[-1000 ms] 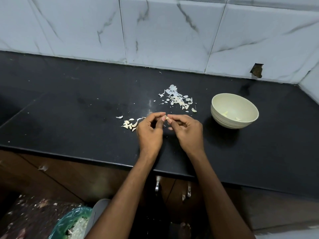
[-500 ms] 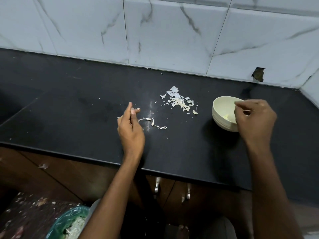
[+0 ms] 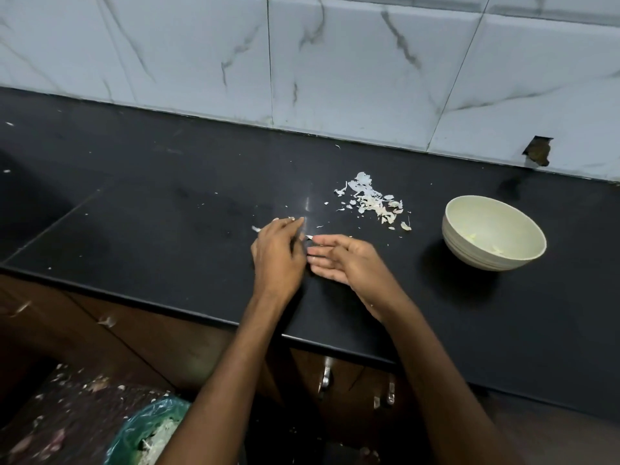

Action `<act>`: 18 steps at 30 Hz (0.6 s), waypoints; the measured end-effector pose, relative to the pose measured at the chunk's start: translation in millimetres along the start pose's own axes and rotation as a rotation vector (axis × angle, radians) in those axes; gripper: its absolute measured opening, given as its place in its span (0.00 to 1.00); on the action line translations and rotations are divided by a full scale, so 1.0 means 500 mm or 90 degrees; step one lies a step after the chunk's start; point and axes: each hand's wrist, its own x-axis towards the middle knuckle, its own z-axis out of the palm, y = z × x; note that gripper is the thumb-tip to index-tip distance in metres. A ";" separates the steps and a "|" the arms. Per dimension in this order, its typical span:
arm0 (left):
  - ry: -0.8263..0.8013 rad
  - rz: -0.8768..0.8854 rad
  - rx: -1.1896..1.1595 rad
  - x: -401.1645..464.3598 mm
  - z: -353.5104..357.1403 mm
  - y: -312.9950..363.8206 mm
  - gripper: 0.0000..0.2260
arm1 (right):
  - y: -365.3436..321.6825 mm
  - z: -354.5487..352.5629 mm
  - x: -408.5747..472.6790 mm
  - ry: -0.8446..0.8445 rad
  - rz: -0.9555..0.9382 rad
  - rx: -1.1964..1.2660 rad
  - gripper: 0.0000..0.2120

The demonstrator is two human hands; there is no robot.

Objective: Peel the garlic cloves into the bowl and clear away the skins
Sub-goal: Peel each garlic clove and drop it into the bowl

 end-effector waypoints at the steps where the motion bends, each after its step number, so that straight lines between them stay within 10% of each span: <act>1: -0.020 0.000 0.050 0.002 0.003 0.002 0.14 | 0.007 -0.004 0.016 0.016 -0.004 -0.002 0.16; 12: 0.004 -0.053 0.051 0.005 0.014 0.006 0.02 | -0.041 -0.128 0.172 0.245 -0.203 -0.264 0.16; 18: 0.055 -0.073 -0.053 0.002 -0.001 0.016 0.05 | -0.038 -0.083 0.110 0.031 -0.160 -0.086 0.10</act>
